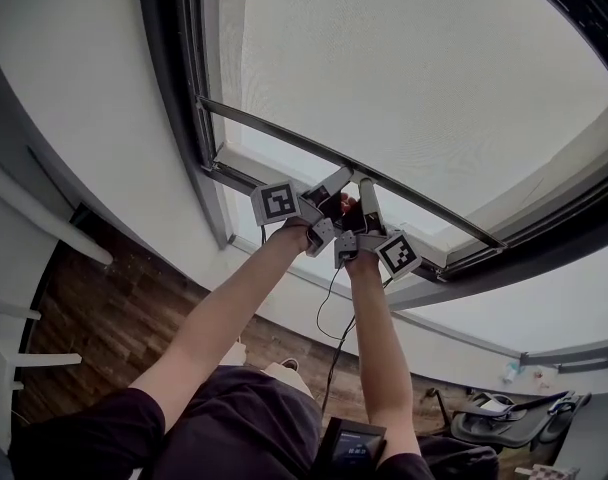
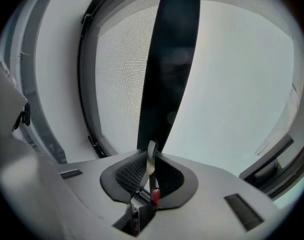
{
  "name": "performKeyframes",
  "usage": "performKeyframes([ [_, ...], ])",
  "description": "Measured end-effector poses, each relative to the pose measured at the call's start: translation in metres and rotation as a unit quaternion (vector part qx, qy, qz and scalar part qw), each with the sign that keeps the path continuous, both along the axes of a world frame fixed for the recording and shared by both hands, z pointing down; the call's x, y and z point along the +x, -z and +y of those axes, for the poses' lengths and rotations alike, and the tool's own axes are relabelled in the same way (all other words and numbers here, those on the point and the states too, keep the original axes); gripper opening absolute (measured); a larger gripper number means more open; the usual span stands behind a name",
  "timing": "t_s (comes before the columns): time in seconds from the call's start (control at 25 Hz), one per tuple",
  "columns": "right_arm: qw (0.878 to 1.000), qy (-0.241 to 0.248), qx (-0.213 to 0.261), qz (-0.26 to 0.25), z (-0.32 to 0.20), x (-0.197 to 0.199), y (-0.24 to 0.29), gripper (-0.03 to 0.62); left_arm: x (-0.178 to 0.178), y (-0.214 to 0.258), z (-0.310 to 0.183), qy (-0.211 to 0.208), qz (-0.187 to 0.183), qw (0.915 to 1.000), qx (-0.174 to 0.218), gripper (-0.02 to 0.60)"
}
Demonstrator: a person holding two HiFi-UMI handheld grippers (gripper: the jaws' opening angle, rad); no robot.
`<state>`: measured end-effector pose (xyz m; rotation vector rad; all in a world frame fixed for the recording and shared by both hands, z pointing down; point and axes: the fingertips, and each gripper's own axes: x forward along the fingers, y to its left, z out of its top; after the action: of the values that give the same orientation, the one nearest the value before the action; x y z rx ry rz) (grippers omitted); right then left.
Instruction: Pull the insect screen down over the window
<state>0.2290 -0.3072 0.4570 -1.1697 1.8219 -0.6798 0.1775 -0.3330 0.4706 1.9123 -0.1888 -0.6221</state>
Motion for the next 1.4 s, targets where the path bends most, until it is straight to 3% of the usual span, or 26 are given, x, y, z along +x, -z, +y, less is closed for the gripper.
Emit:
performKeyframes([
  [1.04, 1.0, -0.006, -0.007, -0.01, -0.003, 0.004, -0.034, 0.052, 0.004, -0.034, -0.004, -0.002, -0.008, 0.9999, 0.006, 0.066],
  [1.4, 0.999, -0.007, -0.045, -0.028, -0.005, 0.008, -0.077, 0.052, 0.008, -0.072, -0.004, -0.001, -0.023, 0.9993, -0.028, 0.066],
])
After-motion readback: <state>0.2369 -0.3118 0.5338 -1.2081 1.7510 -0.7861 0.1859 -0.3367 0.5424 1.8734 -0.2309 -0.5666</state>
